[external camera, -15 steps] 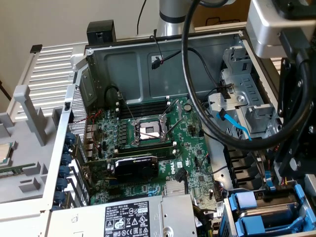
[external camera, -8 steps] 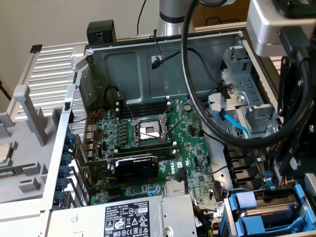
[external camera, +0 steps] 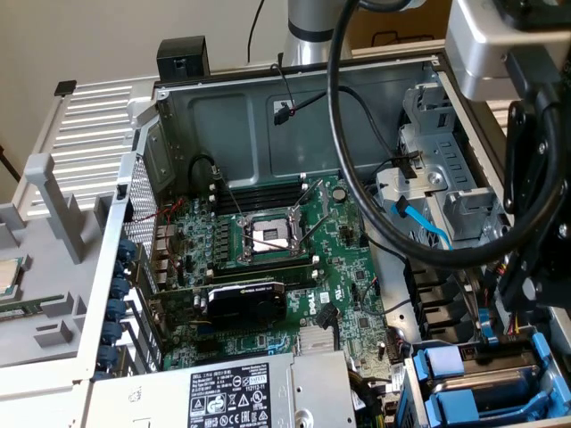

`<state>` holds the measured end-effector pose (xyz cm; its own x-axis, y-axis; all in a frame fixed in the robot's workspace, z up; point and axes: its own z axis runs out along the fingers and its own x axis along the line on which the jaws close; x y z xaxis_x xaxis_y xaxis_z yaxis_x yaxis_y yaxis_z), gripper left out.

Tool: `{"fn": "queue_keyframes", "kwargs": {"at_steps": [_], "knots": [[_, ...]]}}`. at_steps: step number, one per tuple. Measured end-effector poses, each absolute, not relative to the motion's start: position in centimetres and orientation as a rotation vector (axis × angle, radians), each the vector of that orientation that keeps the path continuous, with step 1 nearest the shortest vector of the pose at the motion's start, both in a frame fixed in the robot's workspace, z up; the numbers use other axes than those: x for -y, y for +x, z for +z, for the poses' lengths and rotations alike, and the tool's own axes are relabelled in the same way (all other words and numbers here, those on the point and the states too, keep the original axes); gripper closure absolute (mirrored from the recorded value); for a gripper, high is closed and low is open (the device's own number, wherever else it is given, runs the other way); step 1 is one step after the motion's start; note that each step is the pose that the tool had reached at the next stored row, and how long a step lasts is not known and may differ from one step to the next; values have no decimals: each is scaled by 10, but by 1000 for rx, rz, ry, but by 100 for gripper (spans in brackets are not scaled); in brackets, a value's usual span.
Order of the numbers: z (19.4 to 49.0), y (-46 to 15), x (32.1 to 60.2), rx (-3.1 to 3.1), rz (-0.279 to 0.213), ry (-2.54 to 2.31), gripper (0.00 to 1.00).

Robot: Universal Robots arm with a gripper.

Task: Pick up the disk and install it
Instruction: 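Insert the second disk wire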

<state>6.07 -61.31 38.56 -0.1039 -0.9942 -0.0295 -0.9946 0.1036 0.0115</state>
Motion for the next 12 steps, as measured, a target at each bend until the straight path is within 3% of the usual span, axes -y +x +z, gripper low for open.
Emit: {"fn": "queue_keyframes", "kwargs": {"at_steps": [2,12], "knots": [[386,61,613,-2323,44,-2093,89],[386,60,613,-2225,45,-2199,89]]}}
